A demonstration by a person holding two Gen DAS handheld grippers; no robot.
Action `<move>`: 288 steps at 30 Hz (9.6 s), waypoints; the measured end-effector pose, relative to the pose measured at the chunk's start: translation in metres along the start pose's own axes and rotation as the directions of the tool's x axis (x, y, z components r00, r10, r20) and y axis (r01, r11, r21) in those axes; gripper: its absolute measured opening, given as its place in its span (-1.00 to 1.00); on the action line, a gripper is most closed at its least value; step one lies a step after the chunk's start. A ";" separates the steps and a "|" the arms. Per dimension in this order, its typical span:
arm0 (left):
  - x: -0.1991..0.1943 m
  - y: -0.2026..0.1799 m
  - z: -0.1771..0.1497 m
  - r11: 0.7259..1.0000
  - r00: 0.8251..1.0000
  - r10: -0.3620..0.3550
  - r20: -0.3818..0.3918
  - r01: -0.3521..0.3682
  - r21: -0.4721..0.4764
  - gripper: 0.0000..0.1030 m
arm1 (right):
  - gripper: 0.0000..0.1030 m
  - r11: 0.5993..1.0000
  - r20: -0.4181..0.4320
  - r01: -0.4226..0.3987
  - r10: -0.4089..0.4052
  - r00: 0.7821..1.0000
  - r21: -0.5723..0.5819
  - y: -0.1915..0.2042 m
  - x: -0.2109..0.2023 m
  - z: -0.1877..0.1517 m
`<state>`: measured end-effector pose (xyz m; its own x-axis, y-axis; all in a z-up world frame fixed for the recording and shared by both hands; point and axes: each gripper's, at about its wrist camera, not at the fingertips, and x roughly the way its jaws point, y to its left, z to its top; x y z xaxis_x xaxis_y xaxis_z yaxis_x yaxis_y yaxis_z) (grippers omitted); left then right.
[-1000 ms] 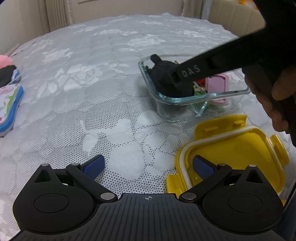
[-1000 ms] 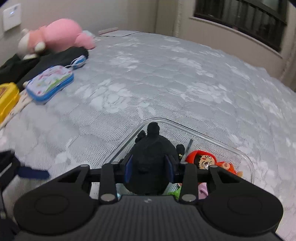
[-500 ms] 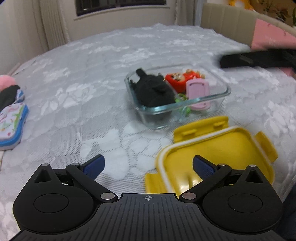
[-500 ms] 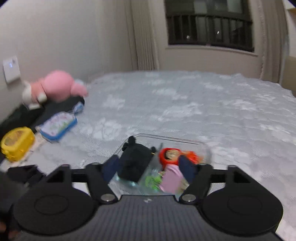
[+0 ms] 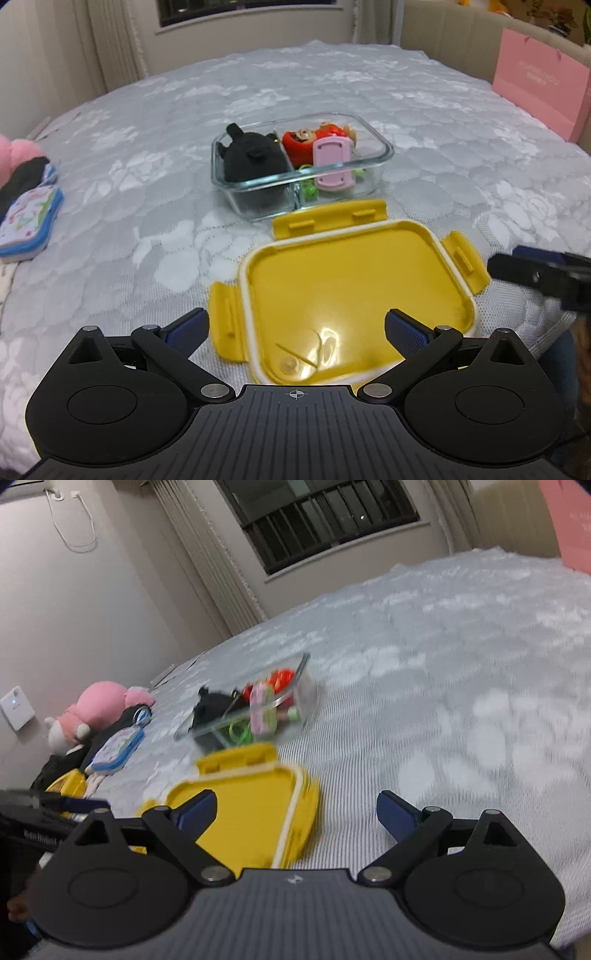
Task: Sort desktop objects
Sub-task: 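Move the right gripper to the yellow lid and grasp its edge, then lift the yellow lid with the right gripper while the left gripper grasps its other edge, then turn the yellow lid flat with both grippers above the glass box, then lower the yellow lid onto the glass box rim with both grippers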
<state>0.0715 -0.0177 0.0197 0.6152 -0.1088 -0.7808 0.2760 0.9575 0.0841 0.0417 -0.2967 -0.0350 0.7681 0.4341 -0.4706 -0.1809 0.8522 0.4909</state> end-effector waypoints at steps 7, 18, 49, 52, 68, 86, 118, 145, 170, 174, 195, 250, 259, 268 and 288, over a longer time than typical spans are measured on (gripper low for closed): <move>0.001 -0.019 -0.013 0.998 0.997 0.060 -0.044 -0.058 0.038 1.00 | 0.46 1.000 -0.064 -0.018 0.019 0.998 0.012 0.004 0.010 -0.017; -0.005 -0.026 -0.023 0.995 0.997 0.064 -0.053 -0.059 0.082 1.00 | 0.33 0.999 -0.047 0.037 -0.038 0.998 -0.032 0.016 0.034 -0.014; -0.077 -0.094 -0.057 0.832 0.868 0.224 0.444 -0.407 0.377 1.00 | -0.72 0.974 -0.006 -0.137 0.138 0.990 -0.181 0.094 0.007 0.067; -0.087 -0.089 -0.063 0.857 0.892 0.167 0.420 -0.342 0.385 1.00 | -0.71 0.973 -0.014 -0.138 0.138 0.990 -0.184 0.098 0.013 0.071; -0.019 -0.063 -0.023 0.916 0.891 0.213 0.401 -0.325 0.234 0.97 | -0.58 0.925 -0.055 -0.260 0.255 0.965 -0.277 0.161 0.003 0.087; -0.027 0.166 -0.050 0.865 0.960 0.079 0.269 0.068 -0.497 -0.24 | 0.38 0.864 0.006 -0.329 0.358 0.934 -0.382 0.274 0.044 0.079; 0.007 0.248 -0.125 0.510 0.932 -0.204 0.300 0.363 -0.780 0.63 | -0.58 0.859 -0.328 -0.293 0.445 0.833 0.421 0.159 0.170 -0.033; 0.039 0.125 -0.054 0.694 0.856 -0.516 0.002 0.420 -0.584 0.82 | -0.17 0.903 -0.120 -0.155 0.220 0.968 0.401 -0.026 0.035 -0.029; 0.068 0.118 -0.025 0.618 0.818 -0.574 0.024 0.452 -0.644 0.92 | 0.51 0.995 -0.262 -0.033 0.056 0.963 0.093 0.008 0.055 0.007; 0.073 0.125 -0.028 0.565 0.792 -0.610 0.039 0.468 -0.679 0.92 | 0.40 0.923 -0.288 -0.082 0.201 0.936 0.376 -0.029 0.034 0.006; 0.027 0.121 -0.006 0.751 0.901 -0.419 0.110 0.412 -0.516 -0.19 | -0.84 0.992 -0.092 -0.097 0.104 0.990 0.075 0.014 0.029 0.025; -0.014 0.096 0.064 0.905 0.909 -0.305 0.284 0.370 -0.210 0.17 | -0.45 0.987 0.074 -0.157 0.159 0.985 -0.034 0.040 0.006 0.088; 0.069 0.104 0.110 0.907 0.947 -0.269 0.174 0.310 -0.285 0.23 | -0.44 0.981 -0.012 -0.101 0.105 0.994 0.164 -0.011 0.121 0.120; 0.069 0.113 0.111 0.906 0.957 -0.241 0.164 0.282 -0.314 0.74 | 0.07 0.985 -0.058 -0.126 0.134 0.989 0.118 -0.012 0.122 0.115; 0.111 0.151 0.120 0.809 0.922 -0.284 0.264 0.378 -0.450 0.82 | -0.08 0.992 0.102 0.124 -0.124 0.987 0.007 0.012 0.148 0.107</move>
<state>0.2702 0.0822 0.0203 0.6841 -0.4424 -0.5799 0.1237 0.8539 -0.5054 0.2191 -0.2532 -0.0203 0.8431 0.2934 -0.4507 -0.0802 0.8973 0.4341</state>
